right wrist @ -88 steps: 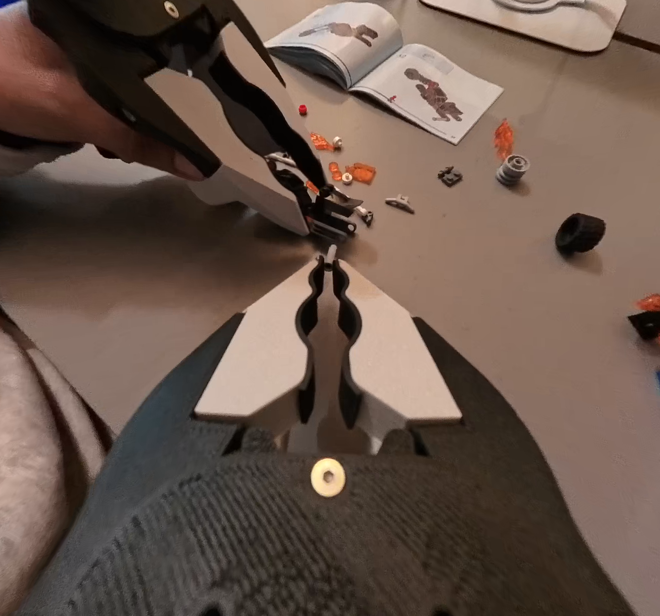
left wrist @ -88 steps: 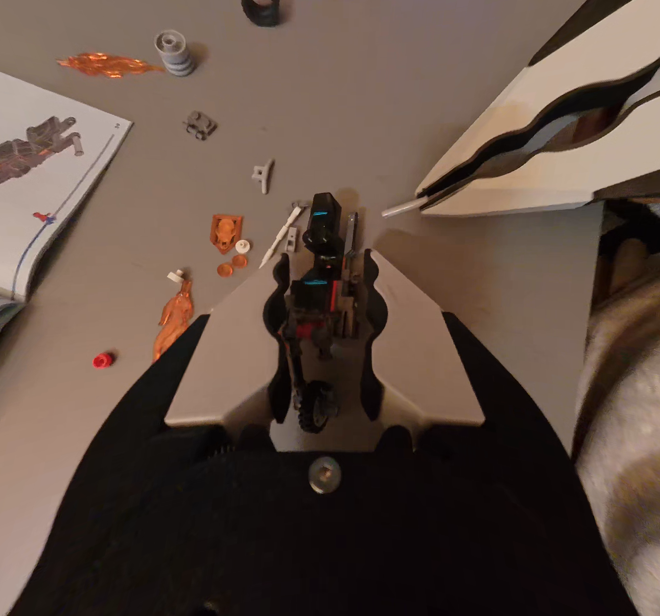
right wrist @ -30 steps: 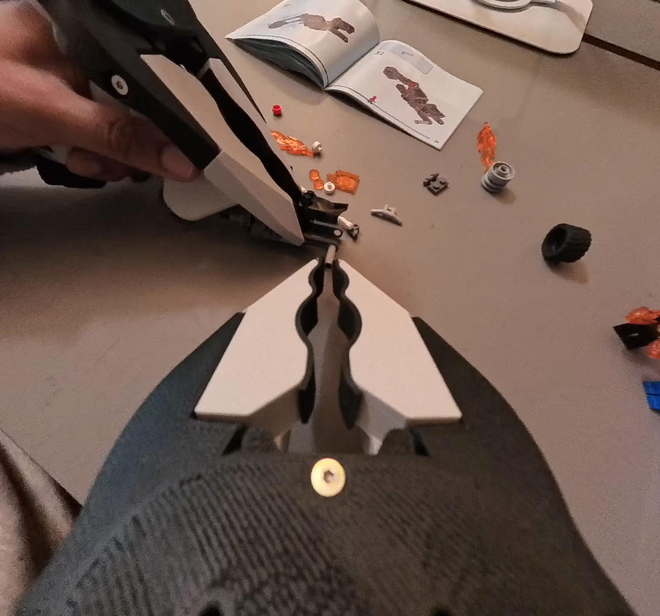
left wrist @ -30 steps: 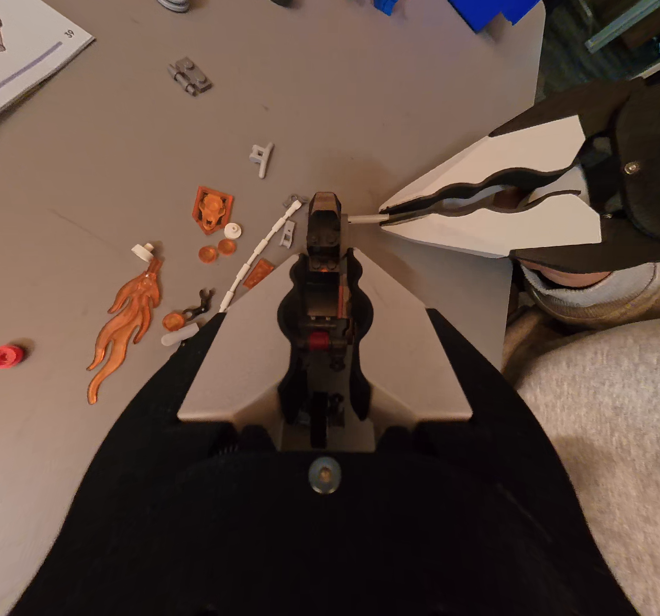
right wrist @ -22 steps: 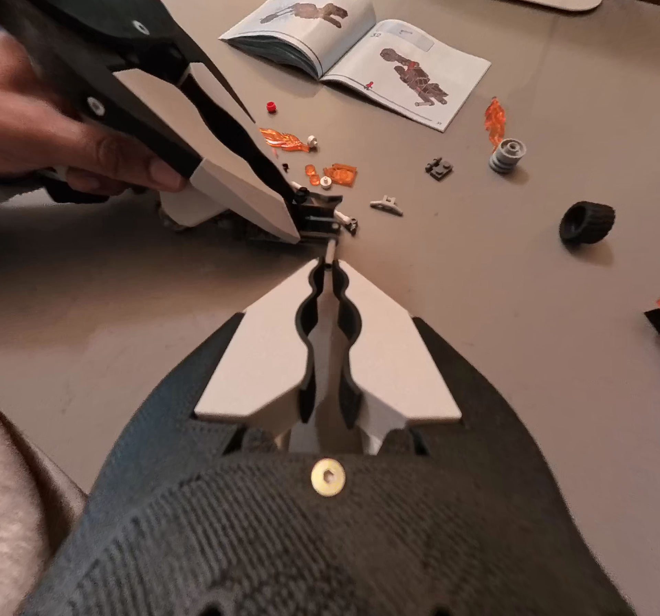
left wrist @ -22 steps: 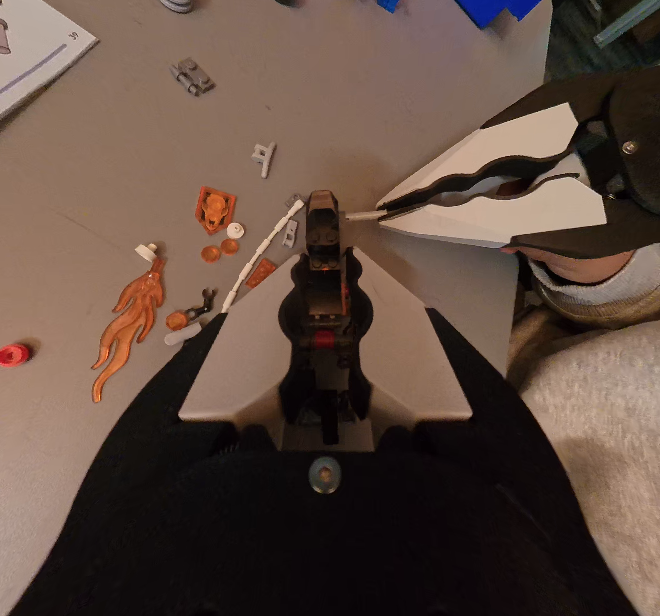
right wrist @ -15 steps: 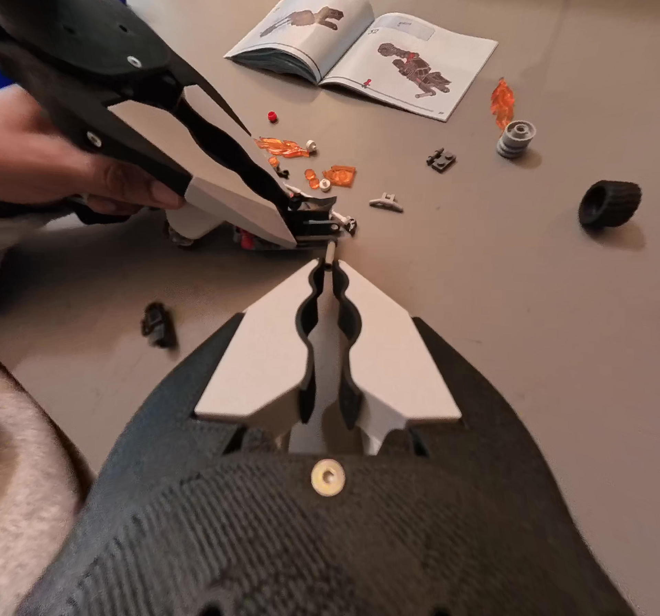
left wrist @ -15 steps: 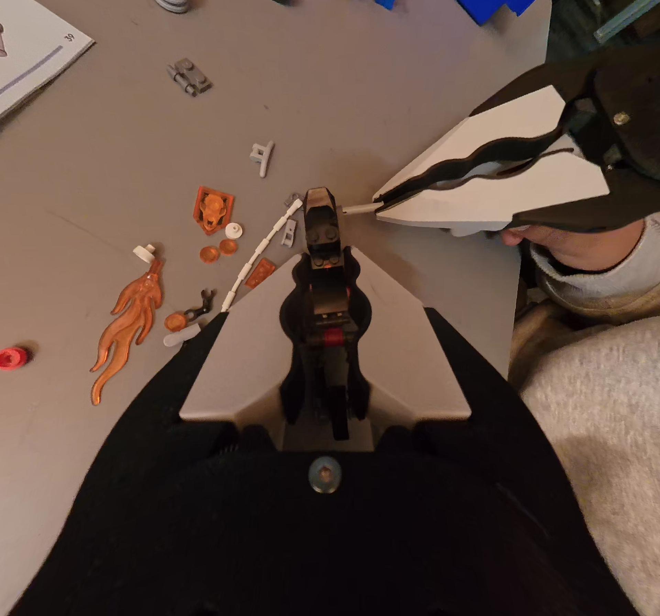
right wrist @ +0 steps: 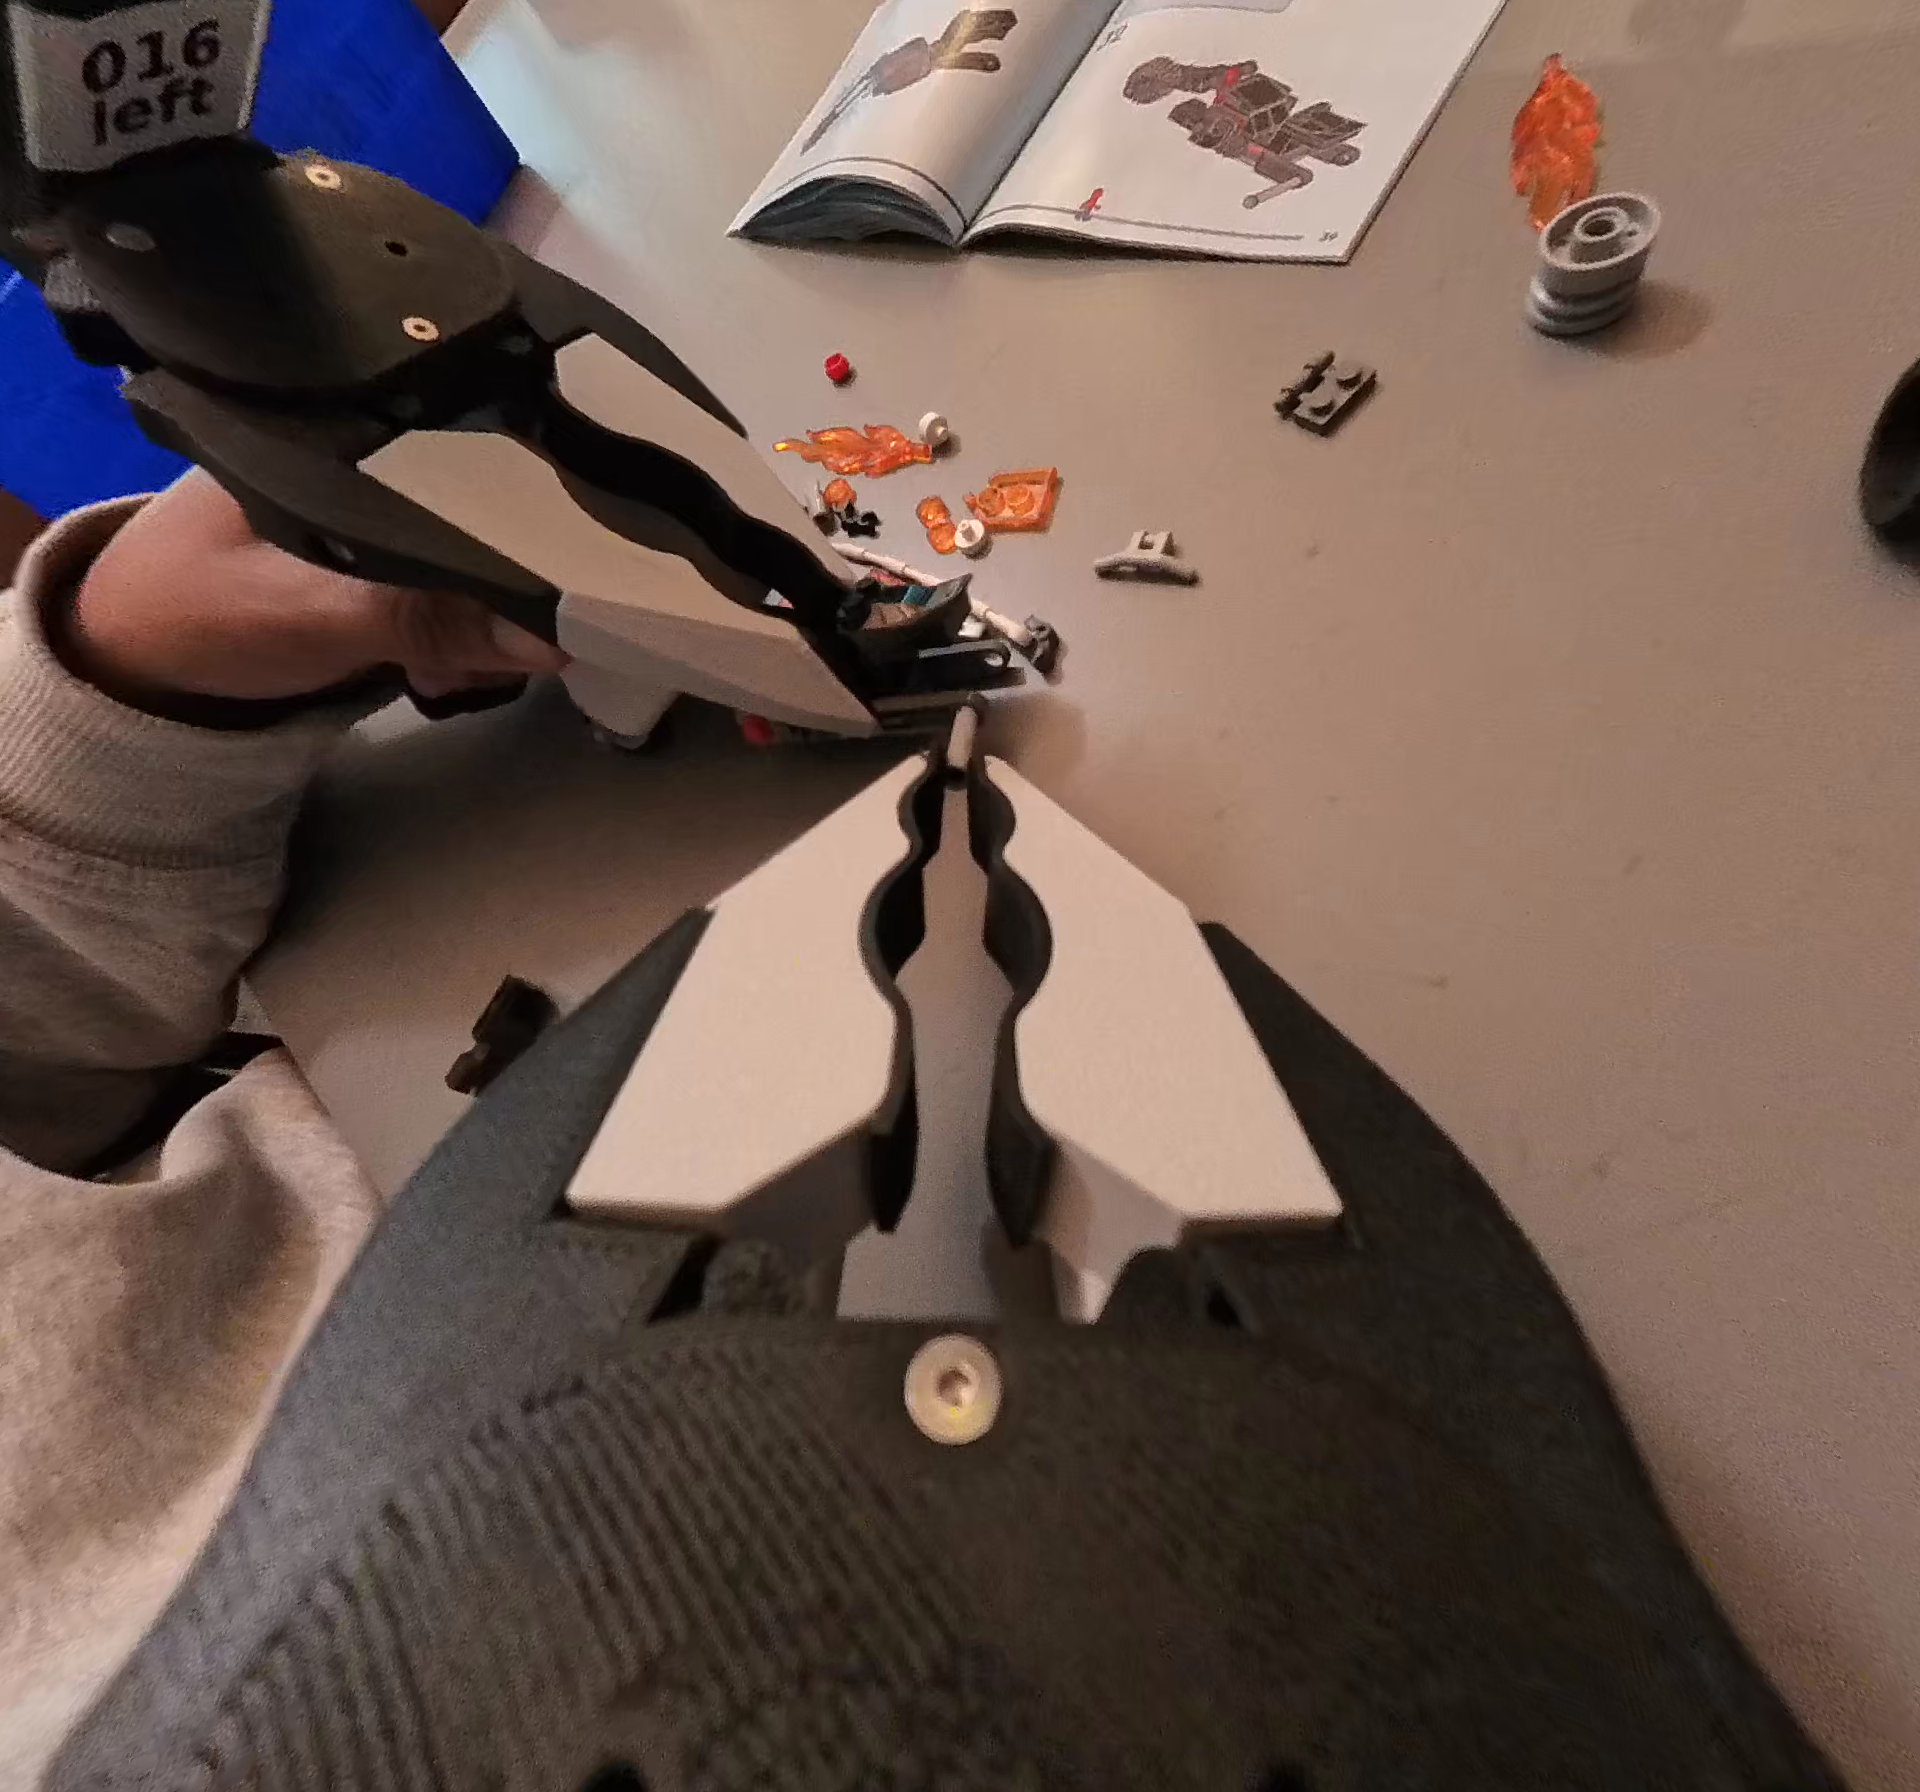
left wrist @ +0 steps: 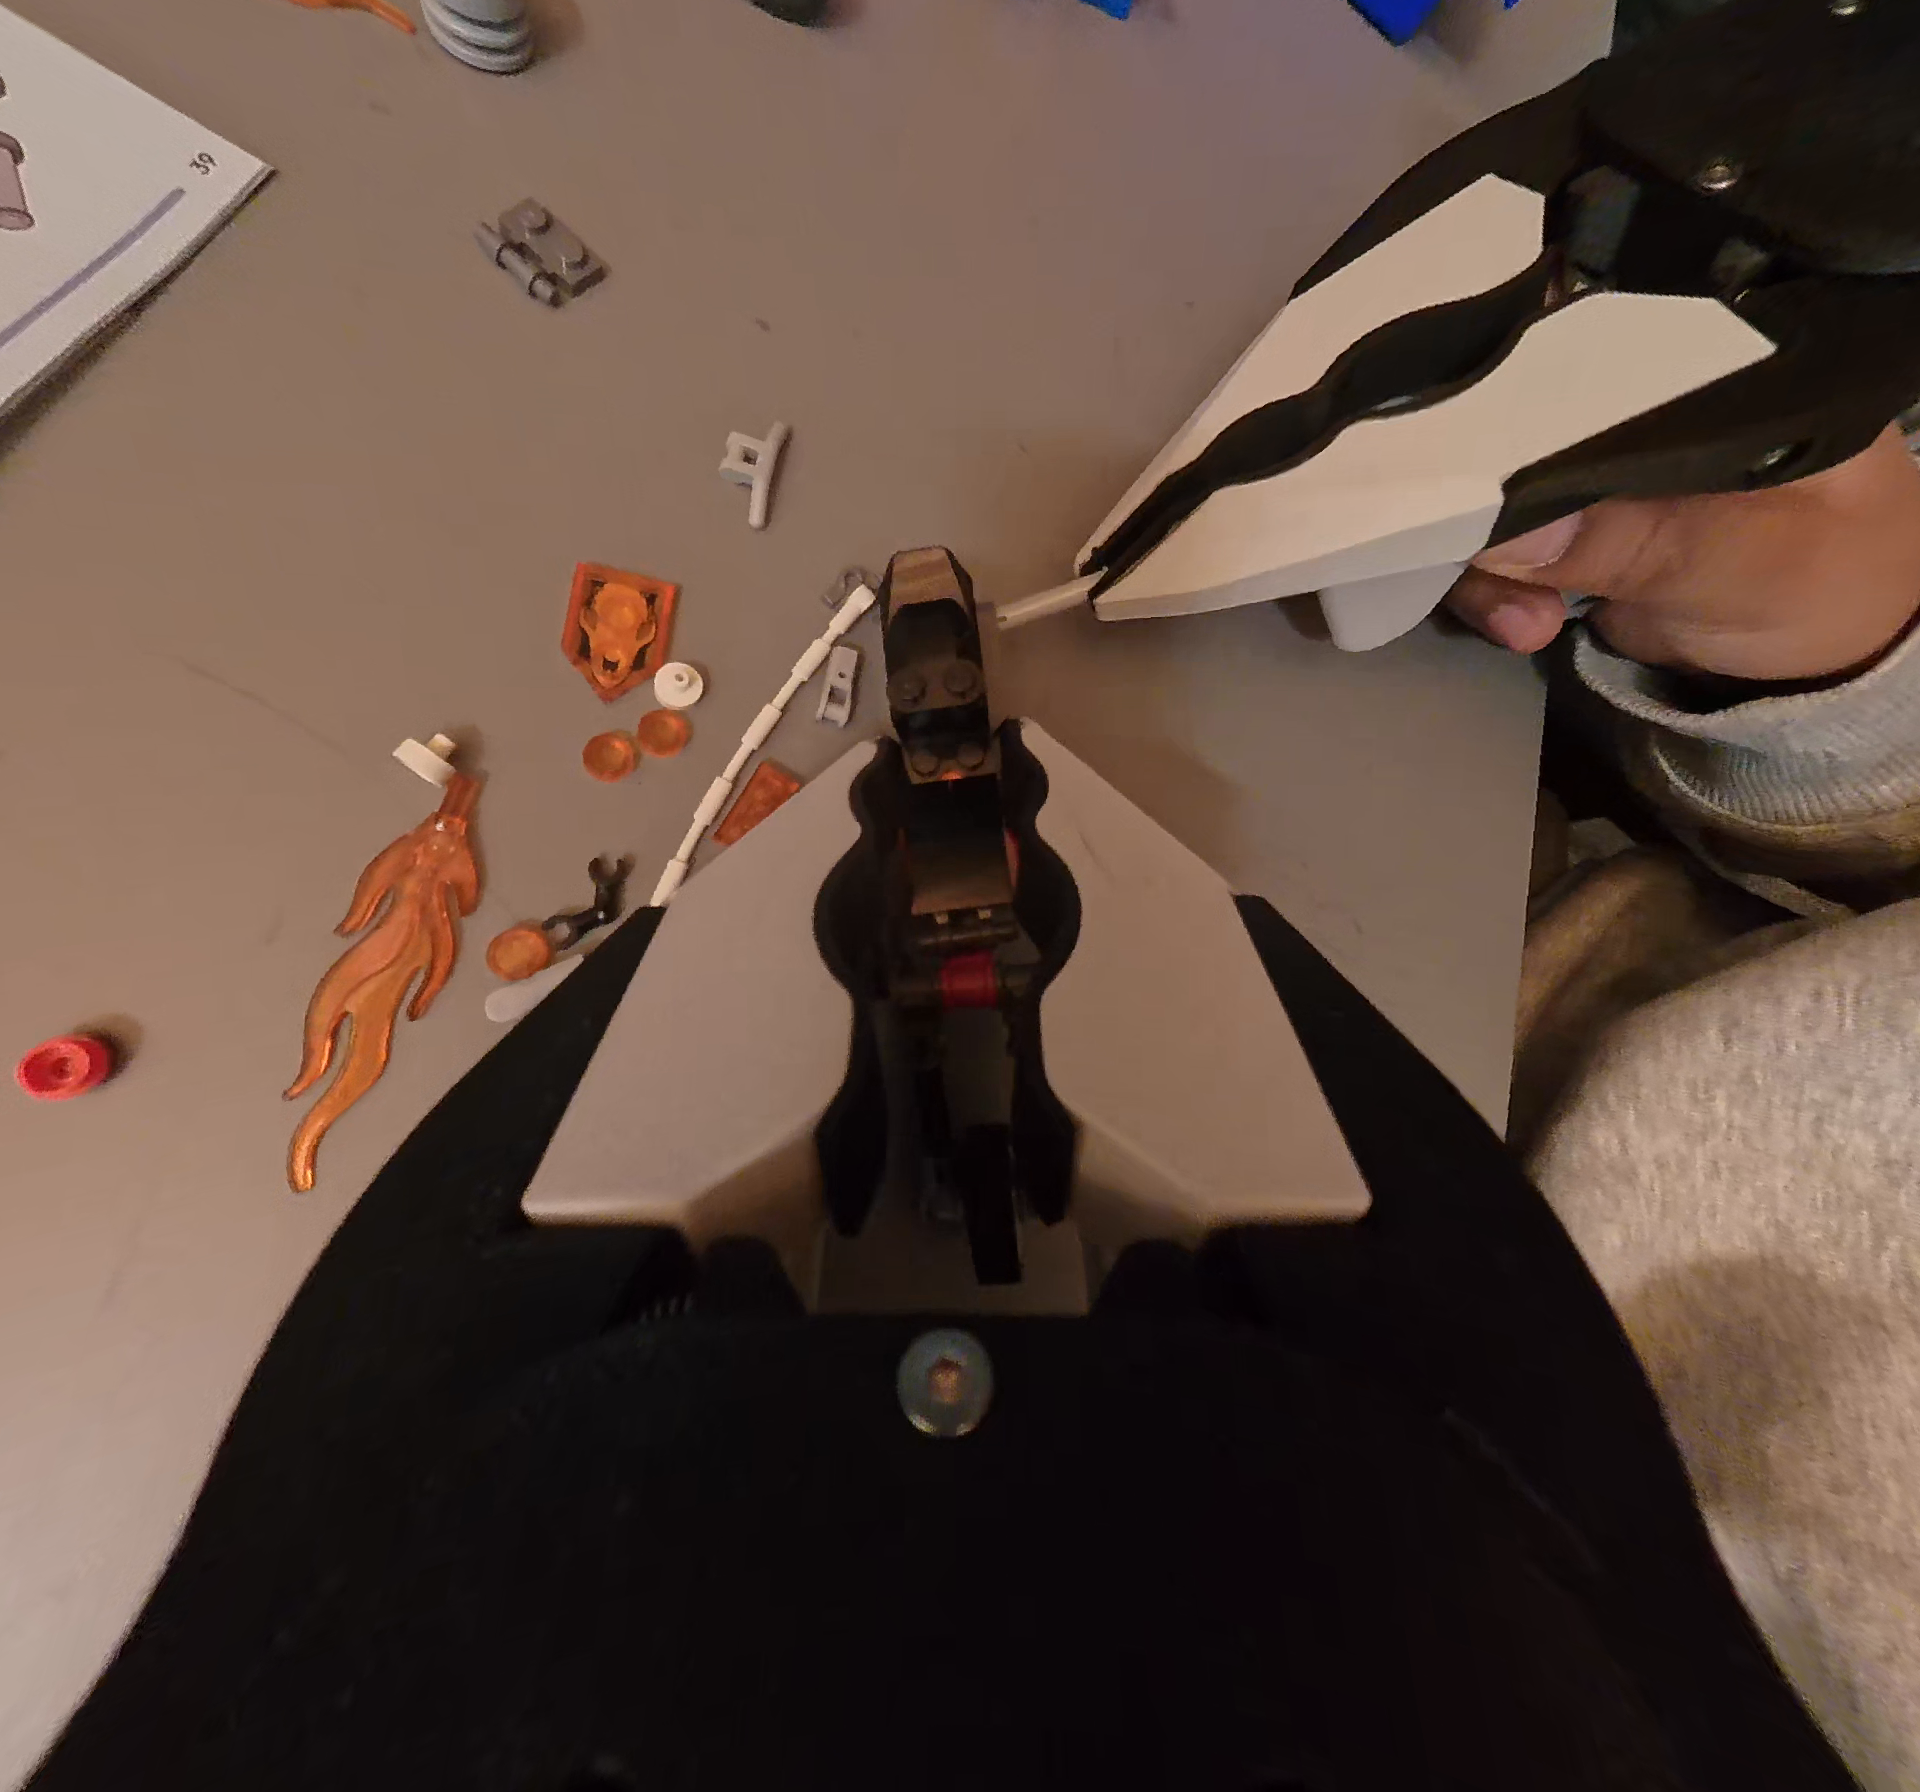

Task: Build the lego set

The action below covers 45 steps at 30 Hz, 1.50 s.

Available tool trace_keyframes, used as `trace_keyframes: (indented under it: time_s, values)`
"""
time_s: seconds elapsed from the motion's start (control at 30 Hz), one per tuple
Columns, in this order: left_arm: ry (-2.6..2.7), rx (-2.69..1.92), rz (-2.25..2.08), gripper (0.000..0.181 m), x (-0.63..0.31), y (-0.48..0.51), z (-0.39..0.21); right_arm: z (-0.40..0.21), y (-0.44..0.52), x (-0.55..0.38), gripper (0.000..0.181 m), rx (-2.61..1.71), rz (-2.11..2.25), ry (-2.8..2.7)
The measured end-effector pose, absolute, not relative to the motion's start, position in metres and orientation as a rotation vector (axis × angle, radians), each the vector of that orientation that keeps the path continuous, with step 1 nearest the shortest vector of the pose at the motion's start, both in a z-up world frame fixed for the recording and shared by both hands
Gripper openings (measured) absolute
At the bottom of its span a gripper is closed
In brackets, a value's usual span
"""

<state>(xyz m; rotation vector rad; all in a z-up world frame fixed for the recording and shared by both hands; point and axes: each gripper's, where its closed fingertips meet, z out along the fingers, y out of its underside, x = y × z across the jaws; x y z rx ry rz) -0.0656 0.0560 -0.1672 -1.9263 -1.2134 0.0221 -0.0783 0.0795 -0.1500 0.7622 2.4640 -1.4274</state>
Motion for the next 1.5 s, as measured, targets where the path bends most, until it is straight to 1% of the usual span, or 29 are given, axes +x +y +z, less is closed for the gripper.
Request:
trace_keyframes:
  time_s: [0.17, 0.23, 0.4, 0.57, 1.07, 1.5]
  values:
    - [-1.211, -1.903, -0.014, 0.023, -0.065, 0.056, -0.166, -0.151, 0.08, -0.077, 0.002, 0.74, -1.434, 2.53]
    - [-1.201, -1.861, -0.072, 0.035, -0.063, 0.059, -0.162, -0.151, 0.081, -0.077, 0.002, 0.738, -1.433, 2.529]
    - [-1.188, -1.714, -0.115, 0.047, -0.066, 0.046, -0.141, -0.15, 0.083, -0.077, 0.002, 0.733, -1.448, 2.53]
    - [-1.137, -1.577, -0.118, 0.043, -0.062, 0.023, -0.115, -0.149, 0.085, -0.076, 0.002, 0.729, -1.457, 2.537]
    - [-1.078, -1.678, -0.034, 0.042, -0.048, 0.024, -0.127, -0.148, 0.085, -0.073, 0.002, 0.678, -1.486, 2.6]
    - [-1.003, -1.622, 0.086, 0.042, -0.042, 0.02, -0.108, -0.147, 0.082, -0.062, 0.002, 0.555, -1.498, 2.664]
